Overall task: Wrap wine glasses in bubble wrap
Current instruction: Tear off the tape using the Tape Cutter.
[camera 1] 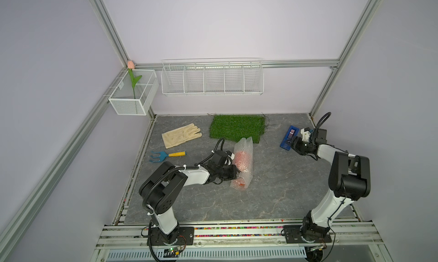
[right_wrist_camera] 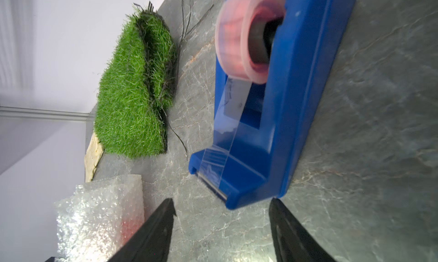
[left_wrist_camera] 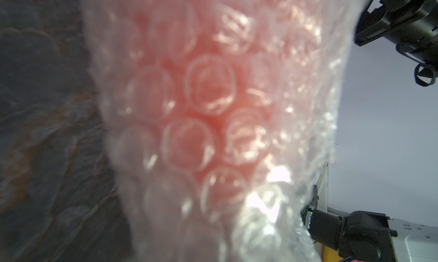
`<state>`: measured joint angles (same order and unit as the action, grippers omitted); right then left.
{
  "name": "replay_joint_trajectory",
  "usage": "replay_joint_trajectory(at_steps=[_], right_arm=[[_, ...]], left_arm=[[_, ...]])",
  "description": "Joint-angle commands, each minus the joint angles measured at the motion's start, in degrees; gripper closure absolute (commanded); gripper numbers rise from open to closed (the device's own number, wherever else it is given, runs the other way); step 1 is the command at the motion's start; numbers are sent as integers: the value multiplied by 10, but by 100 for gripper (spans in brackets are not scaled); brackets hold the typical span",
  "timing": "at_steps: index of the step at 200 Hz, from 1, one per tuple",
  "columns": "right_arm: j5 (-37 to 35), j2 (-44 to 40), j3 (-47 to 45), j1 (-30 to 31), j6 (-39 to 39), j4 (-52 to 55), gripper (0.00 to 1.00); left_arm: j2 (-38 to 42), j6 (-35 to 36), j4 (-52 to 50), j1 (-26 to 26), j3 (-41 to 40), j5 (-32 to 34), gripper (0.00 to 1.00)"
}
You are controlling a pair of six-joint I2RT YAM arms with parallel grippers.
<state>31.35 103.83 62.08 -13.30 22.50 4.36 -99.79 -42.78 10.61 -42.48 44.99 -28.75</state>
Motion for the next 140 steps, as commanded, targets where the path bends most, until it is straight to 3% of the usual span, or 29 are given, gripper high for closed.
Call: replay_joint_trajectory(at_steps=[1,45,140], right_arm=[[15,-5,37,-3,11,17,31],[29,34,71,-2,28,11,30],[91,105,98,2,85,-41,39]], left_arm=[[-25,6,-56,3,-11,29,82],[-24,7,-61,3,-8,31,82],[-22,16,-77,3,-4,37,81]])
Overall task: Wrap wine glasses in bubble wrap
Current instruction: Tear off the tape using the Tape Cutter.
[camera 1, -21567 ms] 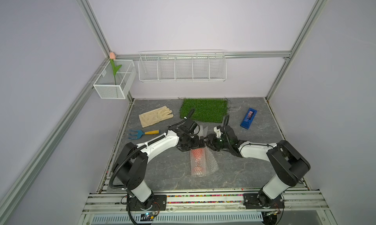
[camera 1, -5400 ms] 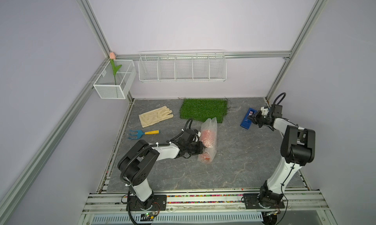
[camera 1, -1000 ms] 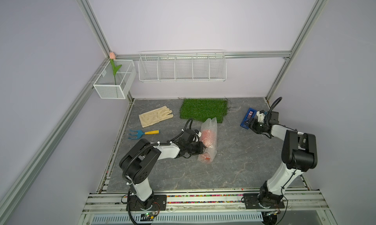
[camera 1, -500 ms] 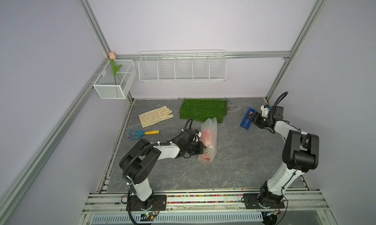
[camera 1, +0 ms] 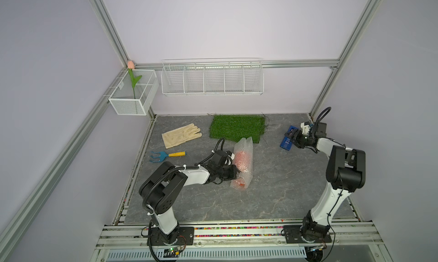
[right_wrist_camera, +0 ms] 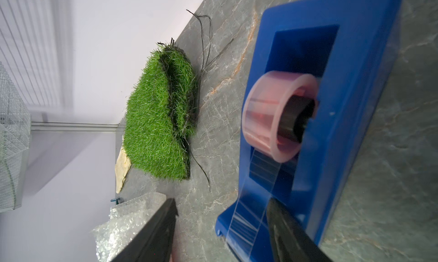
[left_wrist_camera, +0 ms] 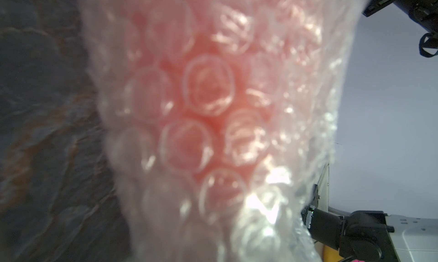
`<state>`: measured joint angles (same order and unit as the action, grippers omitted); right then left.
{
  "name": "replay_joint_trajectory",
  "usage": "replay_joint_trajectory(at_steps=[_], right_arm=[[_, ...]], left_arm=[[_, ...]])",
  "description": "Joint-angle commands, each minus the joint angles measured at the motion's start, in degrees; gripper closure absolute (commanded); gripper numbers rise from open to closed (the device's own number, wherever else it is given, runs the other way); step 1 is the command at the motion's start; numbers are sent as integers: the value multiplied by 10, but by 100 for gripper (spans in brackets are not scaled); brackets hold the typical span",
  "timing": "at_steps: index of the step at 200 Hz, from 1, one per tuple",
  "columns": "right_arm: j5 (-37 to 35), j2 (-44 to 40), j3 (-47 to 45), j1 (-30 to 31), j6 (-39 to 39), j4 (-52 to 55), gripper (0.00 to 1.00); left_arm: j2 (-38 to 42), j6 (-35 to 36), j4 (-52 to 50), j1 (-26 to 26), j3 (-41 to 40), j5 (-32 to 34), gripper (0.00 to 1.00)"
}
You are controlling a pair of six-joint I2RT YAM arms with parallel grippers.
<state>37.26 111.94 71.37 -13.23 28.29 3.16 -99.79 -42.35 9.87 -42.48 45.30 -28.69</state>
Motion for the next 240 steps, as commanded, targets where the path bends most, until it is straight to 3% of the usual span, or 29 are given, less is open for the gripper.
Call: replay_joint_trajectory(at_steps=[1,90,172,222,240], right_arm=[[33,24,5,2,28,-30,39],[108,1,-26,-9,151,-159,58],[109,-24,-52,-13,161,-149,72],[79,-42,-63,-12,131,-81,93],[72,-44,-69,-13,130,-74,93]], left_arm=[[-22,11,-69,3,-7,37,82],[-12,18,-86,3,-6,43,82],[-10,17,-87,3,-8,44,82],[-10,16,-83,3,-9,41,81],[-11,16,-82,3,-9,40,80]])
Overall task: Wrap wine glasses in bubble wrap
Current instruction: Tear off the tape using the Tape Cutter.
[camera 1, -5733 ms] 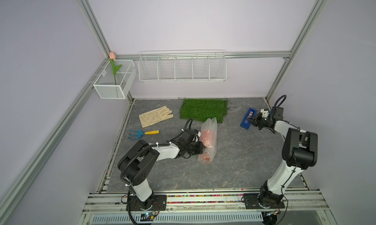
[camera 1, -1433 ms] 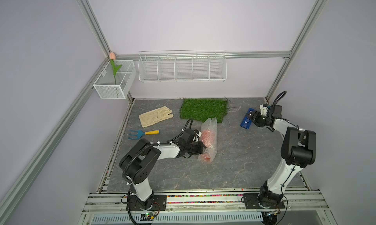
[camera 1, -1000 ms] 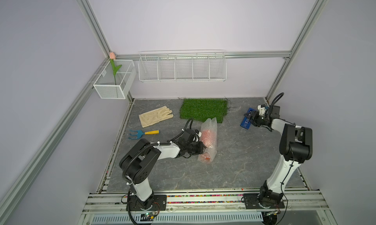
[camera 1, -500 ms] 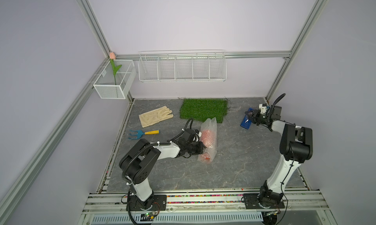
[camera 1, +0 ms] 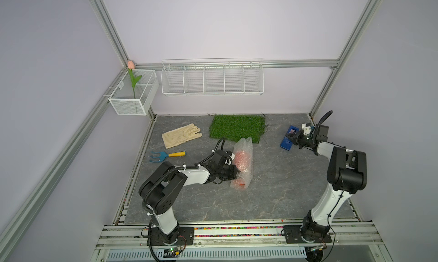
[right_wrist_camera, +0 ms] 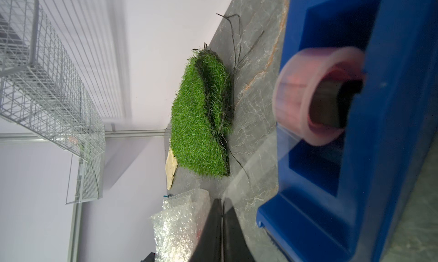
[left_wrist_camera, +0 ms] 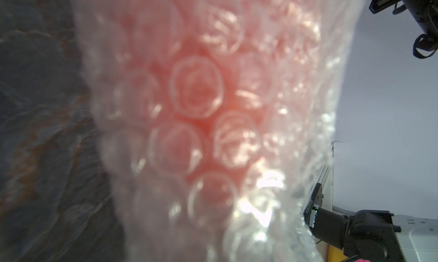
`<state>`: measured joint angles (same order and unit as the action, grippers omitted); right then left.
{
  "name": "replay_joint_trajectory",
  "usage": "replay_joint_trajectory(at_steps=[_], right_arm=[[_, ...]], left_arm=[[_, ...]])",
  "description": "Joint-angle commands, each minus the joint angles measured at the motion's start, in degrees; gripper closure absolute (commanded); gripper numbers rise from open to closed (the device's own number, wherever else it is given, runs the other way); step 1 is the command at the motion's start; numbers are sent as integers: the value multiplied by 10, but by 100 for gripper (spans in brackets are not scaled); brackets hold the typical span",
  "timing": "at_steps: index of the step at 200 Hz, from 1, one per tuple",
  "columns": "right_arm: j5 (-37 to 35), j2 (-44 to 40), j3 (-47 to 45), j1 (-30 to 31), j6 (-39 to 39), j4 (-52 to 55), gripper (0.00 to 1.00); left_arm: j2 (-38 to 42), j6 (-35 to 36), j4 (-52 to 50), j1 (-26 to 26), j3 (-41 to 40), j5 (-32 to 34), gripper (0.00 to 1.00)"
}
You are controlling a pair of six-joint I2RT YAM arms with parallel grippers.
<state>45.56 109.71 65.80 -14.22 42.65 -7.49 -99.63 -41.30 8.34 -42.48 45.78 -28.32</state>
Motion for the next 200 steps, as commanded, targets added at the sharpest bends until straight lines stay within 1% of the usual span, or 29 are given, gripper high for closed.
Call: replay_joint_trajectory(at_steps=[1,82,111,152,200], right_arm=[[-11,-23,-13,-3,-14,33,93],[-38,-81,-78,3,-13,13,93],[-29,-86,-105,6,-6,-5,93],[-21,-78,-132,12,-6,-25,93],[-31,-36,-135,13,-5,-33,93]], left_arm=[[-13,5,-66,3,-13,36,80],[-9,4,-64,3,-19,36,77],[-9,5,-63,3,-20,35,76],[-8,3,-59,3,-24,35,75],[-9,3,-58,3,-25,34,74]])
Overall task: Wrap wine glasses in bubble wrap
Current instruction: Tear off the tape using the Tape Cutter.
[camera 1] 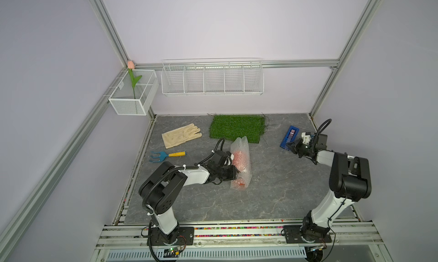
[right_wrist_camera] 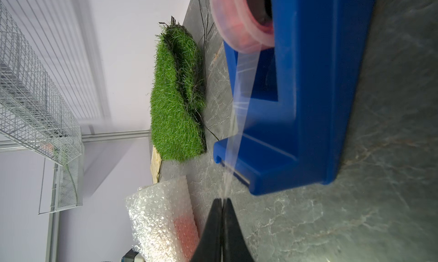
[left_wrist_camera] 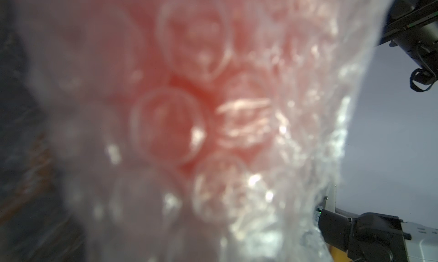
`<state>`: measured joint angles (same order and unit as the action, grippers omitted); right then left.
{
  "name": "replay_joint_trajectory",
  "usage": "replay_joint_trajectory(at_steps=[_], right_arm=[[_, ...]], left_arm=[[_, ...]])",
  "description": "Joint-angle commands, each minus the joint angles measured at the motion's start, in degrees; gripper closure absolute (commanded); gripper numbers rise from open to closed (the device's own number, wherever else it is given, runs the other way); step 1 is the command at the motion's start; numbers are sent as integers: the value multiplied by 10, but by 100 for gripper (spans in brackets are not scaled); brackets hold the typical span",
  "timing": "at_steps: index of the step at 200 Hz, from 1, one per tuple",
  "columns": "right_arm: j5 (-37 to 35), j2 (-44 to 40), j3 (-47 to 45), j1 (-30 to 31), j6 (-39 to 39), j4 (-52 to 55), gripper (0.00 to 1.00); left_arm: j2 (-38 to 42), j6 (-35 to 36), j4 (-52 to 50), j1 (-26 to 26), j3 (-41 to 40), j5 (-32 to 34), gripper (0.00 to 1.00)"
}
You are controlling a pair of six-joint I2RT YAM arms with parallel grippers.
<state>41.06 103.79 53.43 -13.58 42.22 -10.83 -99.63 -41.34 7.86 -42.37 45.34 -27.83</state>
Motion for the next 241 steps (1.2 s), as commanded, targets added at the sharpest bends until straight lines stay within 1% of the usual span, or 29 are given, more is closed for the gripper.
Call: replay_joint_trajectory(at_steps=[1,43,72,90,102,117,138,153,171,203,219,241], right_arm=[[14,23,-11,6,-1,1,93],[-18,39,-12,2,-19,30,93],[-53,44,-5,0,-45,72,93],[-90,43,-1,-2,-66,106,93],[-91,45,0,-4,-73,112,93],[-116,42,3,-4,-83,131,93],[-123,36,4,-6,-92,142,93],[-104,28,4,-6,-95,133,93],[-61,-1,-6,-3,-97,93,93],[35,-114,-13,27,-126,60,93],[67,-165,-2,57,-165,101,93],[77,-226,2,121,-232,179,93]], left_arm=[[-9,4,-53,2,-20,30,74],[-11,3,-51,2,-21,29,74],[-12,3,-51,2,-19,27,74],[-11,2,-51,2,-19,27,74],[-11,3,-51,2,-19,27,74],[-12,3,-51,2,-19,27,74],[-11,3,-52,2,-19,27,73],[-12,4,-55,2,-17,27,73],[-12,6,-59,2,-13,27,73],[-9,11,-67,2,-8,31,73],[-9,13,-69,2,-6,30,73],[-6,16,-67,3,-6,28,73]])
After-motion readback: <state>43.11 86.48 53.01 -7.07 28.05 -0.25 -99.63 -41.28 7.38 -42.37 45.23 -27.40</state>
